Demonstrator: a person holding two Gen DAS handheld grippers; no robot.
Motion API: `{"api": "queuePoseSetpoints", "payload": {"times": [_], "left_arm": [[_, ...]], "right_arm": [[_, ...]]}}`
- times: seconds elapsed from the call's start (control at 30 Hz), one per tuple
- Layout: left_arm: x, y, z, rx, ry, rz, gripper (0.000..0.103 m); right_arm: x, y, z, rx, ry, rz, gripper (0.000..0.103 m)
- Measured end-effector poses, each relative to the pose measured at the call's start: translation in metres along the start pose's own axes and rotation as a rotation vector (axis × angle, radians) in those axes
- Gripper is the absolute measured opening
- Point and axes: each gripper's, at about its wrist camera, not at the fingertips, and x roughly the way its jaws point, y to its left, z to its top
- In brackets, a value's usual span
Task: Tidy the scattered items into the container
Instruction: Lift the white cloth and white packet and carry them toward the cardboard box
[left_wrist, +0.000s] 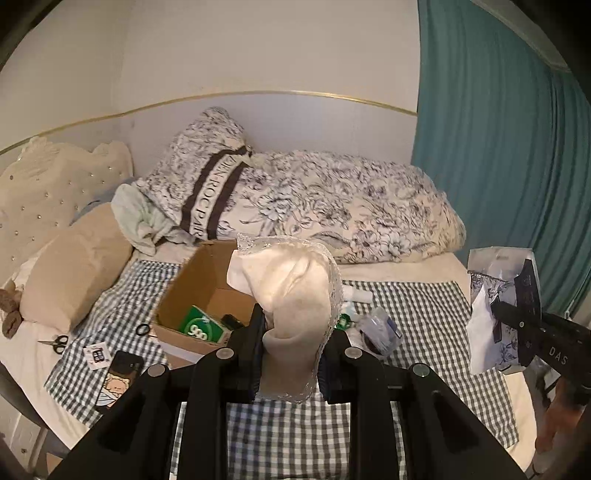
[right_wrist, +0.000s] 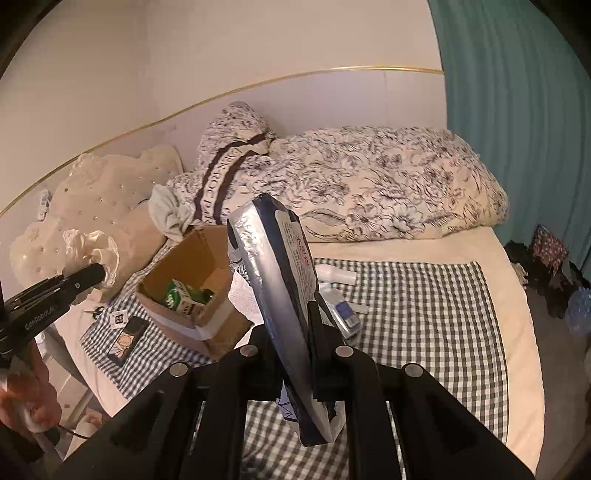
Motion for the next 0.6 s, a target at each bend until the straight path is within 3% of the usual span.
{"api": "queuePoseSetpoints", "payload": {"times": [0.6], "left_arm": [[-0.030,0.052,0.012,-0.030,-0.044,0.055,0.024]], "right_arm": [[-0.013,0.071,0.025,-0.063,-0.042,0.040,0.012]]}}
